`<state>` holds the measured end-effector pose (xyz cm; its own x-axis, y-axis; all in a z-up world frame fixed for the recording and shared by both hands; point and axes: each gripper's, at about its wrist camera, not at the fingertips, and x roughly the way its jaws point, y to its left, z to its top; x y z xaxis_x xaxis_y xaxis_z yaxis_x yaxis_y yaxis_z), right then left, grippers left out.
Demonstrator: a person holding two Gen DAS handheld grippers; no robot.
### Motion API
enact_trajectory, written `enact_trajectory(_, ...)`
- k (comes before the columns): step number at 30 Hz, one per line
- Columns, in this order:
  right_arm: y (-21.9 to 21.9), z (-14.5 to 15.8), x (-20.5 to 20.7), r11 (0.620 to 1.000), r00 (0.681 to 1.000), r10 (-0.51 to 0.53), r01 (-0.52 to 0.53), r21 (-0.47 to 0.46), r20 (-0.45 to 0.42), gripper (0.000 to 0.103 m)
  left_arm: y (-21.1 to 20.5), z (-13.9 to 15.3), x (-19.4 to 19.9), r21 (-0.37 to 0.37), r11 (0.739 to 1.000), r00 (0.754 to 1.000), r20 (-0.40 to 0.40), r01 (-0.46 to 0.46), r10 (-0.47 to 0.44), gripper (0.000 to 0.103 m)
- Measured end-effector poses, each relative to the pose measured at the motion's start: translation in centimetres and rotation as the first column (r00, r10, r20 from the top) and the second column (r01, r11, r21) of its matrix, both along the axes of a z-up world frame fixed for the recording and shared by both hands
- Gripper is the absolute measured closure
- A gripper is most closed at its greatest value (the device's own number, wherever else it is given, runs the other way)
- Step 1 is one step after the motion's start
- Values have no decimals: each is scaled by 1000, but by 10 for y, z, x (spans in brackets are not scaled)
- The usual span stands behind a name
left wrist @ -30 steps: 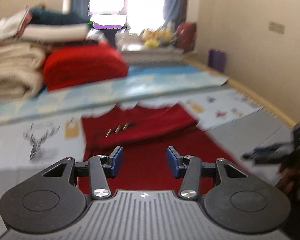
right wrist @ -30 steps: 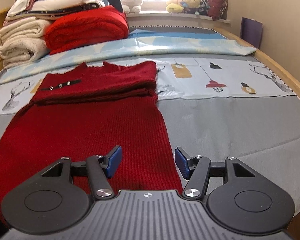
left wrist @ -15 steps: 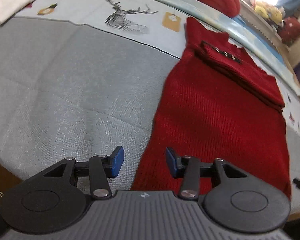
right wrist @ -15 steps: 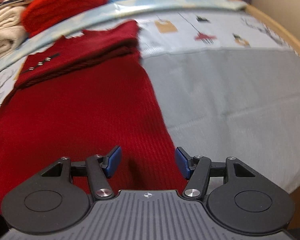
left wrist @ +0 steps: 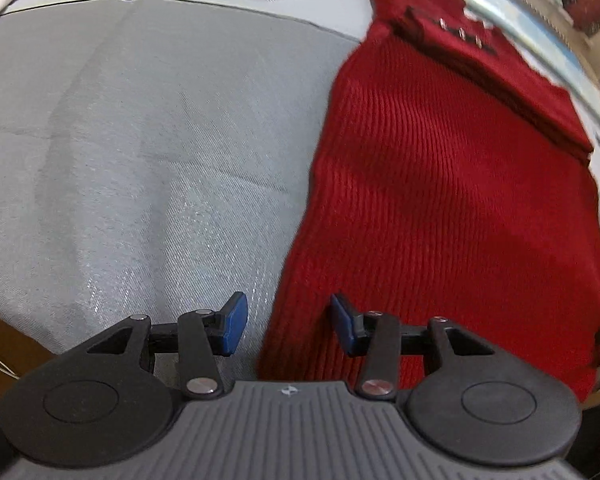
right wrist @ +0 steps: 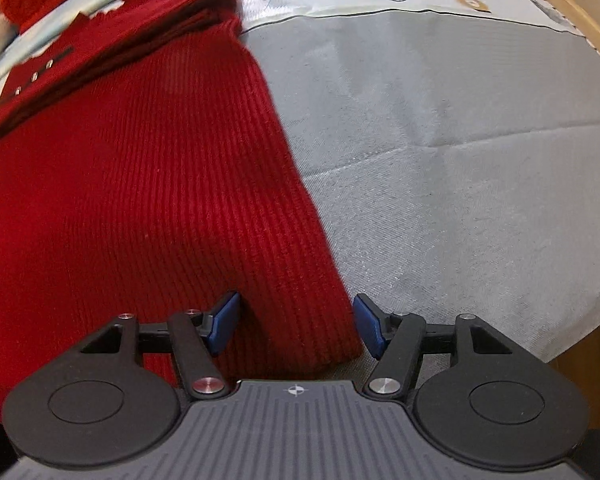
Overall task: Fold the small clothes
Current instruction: 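Move the left gripper to the sweater's side edge near the hem, then pinch the sweater side edge with the left gripper while the right gripper pinches it too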
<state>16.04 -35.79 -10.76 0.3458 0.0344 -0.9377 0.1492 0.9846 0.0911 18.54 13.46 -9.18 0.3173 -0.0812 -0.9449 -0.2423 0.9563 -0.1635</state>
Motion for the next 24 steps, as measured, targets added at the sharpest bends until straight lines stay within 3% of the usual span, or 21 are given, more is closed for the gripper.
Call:
enact_trajectory(3,4,-1,0,1000,1000,12,-12,-11,4,40,-7,-1,-2,20,999,999,3,38,-38,54)
enact_trajectory(4,4,-1,0,1000,1000,14,-14,-10,6,44,-8,0,-3,19,999,999,4,46,-46,58)
enact_trajectory(5,4,0,-1,1000,1000,18,-18,-6,8,47,-9,0,-3,14,998,998,7,54,-54,73)
enact_trajectory(6,4,0,-1,1000,1000,23,-23,-1,11,55,-10,1,-4,3,998,998,11,65,-65,82)
enact_trajectory(9,6,3,-3,999,999,41,-41,23,24,81,-15,3,-6,23,995,995,32,98,-98,92)
enact_trajectory(10,6,5,-4,999,998,43,-44,28,35,83,-16,6,-8,30,994,993,43,108,-109,93)
enact_trajectory(16,-6,26,-15,995,992,-18,6,98,122,84,-11,22,-21,-26,994,989,109,102,-98,94)
enact_trajectory(21,3,13,-11,998,999,12,-14,64,44,74,-11,13,-15,-26,996,995,50,88,-87,90)
enact_trajectory(24,10,7,-9,998,999,45,-46,34,8,68,-12,7,-11,-9,996,996,20,85,-85,77)
